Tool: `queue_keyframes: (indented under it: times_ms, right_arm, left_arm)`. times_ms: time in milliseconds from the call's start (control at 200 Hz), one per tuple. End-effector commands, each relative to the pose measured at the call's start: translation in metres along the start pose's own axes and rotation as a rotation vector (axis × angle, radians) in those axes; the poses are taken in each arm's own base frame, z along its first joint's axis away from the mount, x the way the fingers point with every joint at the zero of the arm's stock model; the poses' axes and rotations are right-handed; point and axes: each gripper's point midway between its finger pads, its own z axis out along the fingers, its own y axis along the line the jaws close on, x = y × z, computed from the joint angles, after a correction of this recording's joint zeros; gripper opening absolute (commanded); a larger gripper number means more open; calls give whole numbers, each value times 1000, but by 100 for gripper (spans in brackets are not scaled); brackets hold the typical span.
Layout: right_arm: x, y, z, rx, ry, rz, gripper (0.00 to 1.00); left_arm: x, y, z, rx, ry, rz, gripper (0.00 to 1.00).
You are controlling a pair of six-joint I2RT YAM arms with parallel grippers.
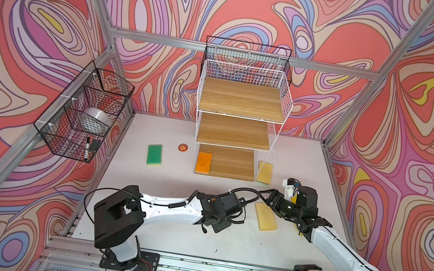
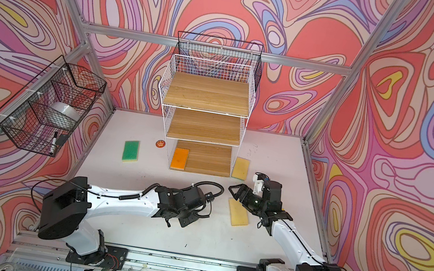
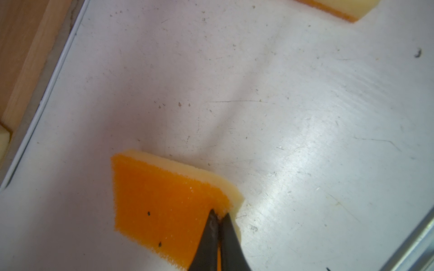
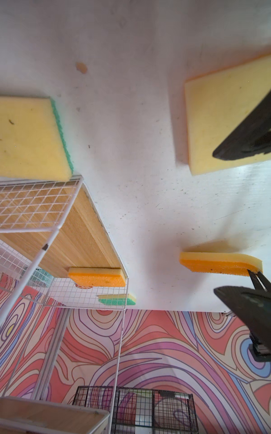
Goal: Place and organize the cleaning sponges onto the shelf
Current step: 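Set orange sponge down mid-table, open left gripper while right gripper approaches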
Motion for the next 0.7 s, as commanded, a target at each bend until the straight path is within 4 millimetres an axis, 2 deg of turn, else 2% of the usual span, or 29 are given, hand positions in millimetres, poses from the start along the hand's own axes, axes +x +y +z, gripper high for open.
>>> queue_keyframes:
  times_ms: [0,230,491,596,626,696]
  right_arm:
    - [-9,0,-1,22,-19,-41,87]
    - [-6,-3,2,37,12,-50,86]
    - [10,12,17,57,86,-113,85]
    - [18,19,24,65,109,-144,85]
    - [19,20,25,66,113,-148,84]
    - [24,22,30,72,133,-163,83]
  left_arm:
    - [0,-9,7,6,4,61,29]
    - [1,-6,-3,-13,-29,79,65]
    - [0,13,-36,-78,-127,21,73]
    - [3,26,-49,-131,-189,-62,83]
    - [5,30,-52,-146,-207,-92,94]
    - [11,41,-56,-186,-241,-173,100]
